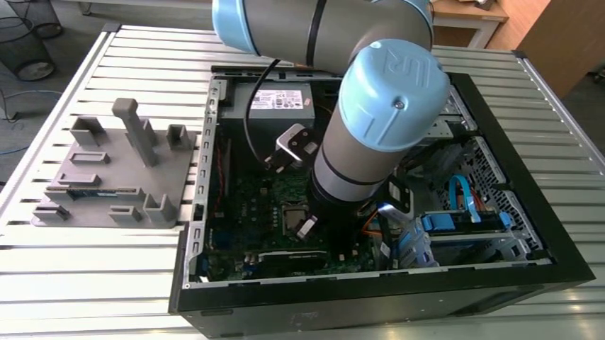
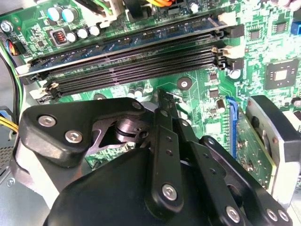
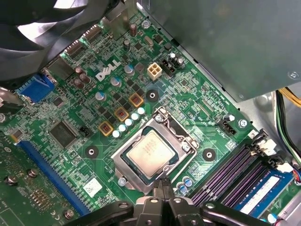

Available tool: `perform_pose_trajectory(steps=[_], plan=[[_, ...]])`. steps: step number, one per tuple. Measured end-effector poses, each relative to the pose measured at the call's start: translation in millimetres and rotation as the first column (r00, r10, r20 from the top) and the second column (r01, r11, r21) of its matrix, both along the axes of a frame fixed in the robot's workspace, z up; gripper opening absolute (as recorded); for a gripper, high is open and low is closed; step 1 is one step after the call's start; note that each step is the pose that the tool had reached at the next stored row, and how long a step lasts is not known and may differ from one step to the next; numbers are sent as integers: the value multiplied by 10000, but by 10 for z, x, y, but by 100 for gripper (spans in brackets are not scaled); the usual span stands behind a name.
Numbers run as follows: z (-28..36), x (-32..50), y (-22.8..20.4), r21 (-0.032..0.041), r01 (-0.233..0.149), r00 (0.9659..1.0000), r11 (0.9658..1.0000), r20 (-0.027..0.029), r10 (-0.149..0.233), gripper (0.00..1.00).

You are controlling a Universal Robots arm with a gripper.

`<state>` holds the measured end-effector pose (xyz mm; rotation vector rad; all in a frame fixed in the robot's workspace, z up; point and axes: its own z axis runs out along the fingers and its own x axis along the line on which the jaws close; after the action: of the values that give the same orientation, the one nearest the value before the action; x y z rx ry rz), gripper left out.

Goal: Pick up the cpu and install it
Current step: 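Install the first cpu locking lever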

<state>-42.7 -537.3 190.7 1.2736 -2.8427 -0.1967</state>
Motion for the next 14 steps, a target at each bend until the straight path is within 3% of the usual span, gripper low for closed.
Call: perform_pose_trajectory(steps=[5,11,14], plan=[[-3,0,-25,-6,-1,10000,10000,16,1,11],[-36,-1,-31,21,-19,9998,10000,213,18,11],[-43,-3,-31,112,-25,9996,9999,274,22,11]])
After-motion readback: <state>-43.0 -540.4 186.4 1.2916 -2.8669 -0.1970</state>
